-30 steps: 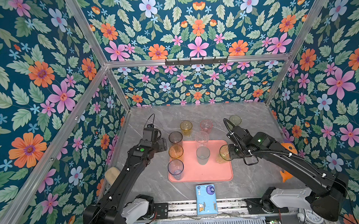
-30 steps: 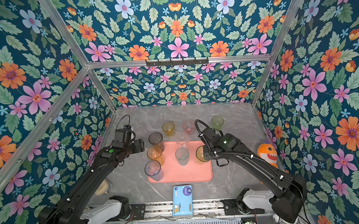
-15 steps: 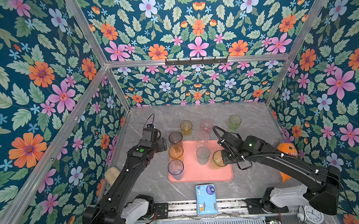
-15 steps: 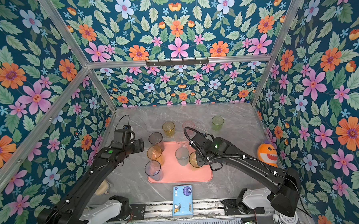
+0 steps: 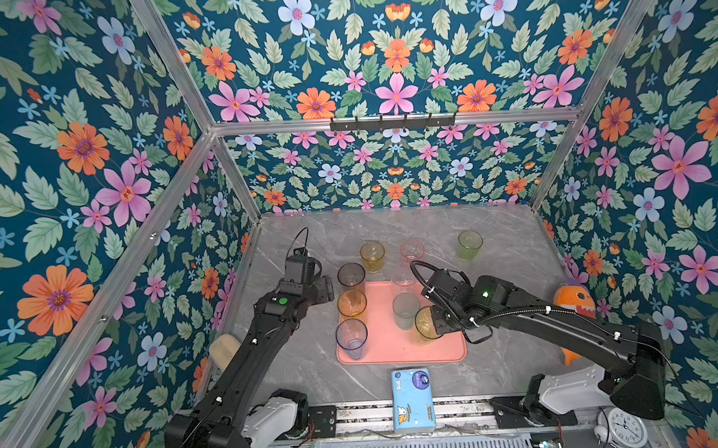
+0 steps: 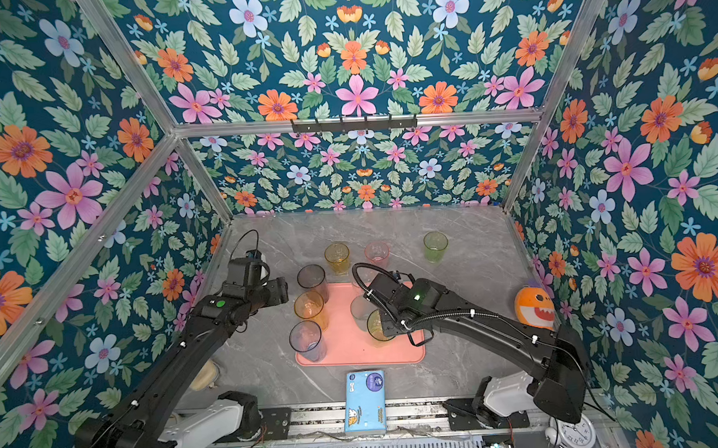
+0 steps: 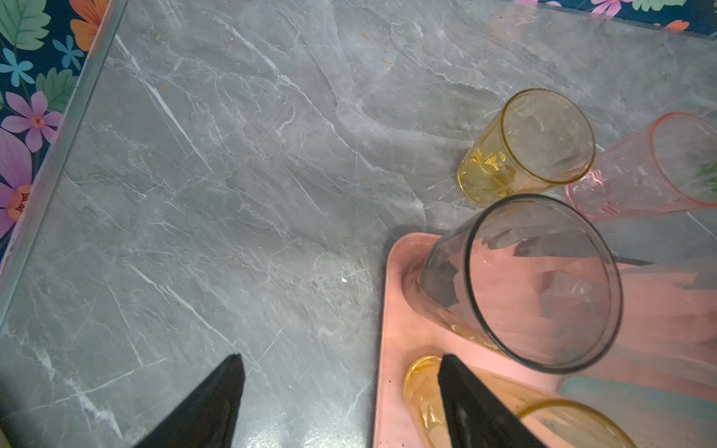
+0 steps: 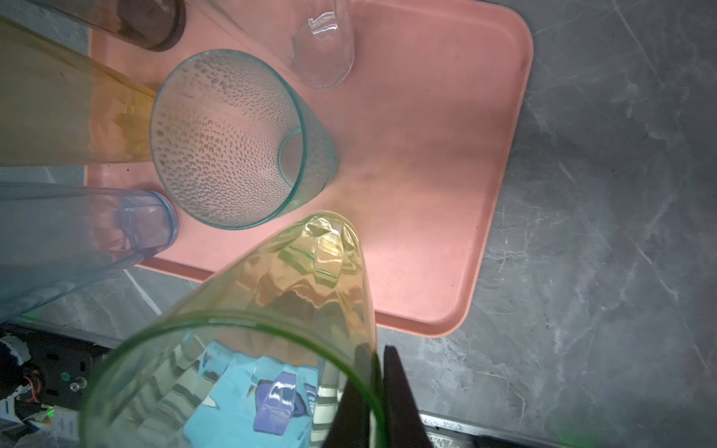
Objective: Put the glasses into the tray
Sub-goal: 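Carry the green cup over the pink tray's near edge with the right gripper, then lower the green cup onto the tray beside the teal frosted cup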
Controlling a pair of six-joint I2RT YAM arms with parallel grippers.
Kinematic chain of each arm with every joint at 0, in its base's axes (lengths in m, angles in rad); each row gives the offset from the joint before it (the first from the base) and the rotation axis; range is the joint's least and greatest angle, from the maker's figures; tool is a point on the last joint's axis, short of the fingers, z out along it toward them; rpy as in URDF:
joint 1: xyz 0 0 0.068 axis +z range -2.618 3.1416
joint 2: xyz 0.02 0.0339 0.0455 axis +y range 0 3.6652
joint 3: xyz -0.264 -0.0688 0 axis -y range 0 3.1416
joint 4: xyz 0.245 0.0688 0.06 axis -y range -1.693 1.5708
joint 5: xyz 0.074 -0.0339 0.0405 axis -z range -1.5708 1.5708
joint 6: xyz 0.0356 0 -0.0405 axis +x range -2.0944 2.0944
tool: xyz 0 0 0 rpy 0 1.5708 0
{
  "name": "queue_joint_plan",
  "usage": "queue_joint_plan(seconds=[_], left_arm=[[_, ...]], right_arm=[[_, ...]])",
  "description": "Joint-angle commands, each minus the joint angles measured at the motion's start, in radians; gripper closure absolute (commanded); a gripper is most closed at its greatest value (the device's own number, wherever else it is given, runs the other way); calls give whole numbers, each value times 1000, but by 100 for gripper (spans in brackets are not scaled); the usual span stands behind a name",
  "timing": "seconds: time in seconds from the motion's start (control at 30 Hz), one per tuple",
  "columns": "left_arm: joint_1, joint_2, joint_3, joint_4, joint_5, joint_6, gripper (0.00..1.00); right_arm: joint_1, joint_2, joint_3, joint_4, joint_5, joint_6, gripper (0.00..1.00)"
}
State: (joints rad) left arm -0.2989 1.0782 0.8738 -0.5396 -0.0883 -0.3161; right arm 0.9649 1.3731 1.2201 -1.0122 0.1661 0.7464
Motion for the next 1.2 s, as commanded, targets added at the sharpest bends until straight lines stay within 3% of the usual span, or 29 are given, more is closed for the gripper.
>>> queue_joint_plan(seconds=[0.0, 0.5, 1.17], left_arm=[[0, -3, 2, 2, -4, 3, 18], [1, -3, 2, 1, -5, 4, 18], [0, -2, 1, 1, -1, 8, 18]], right_arm=[[13, 11, 12, -1, 8, 22, 100], [89, 120, 56, 7, -7, 35, 100], [107, 214, 128, -26, -27, 31, 100]])
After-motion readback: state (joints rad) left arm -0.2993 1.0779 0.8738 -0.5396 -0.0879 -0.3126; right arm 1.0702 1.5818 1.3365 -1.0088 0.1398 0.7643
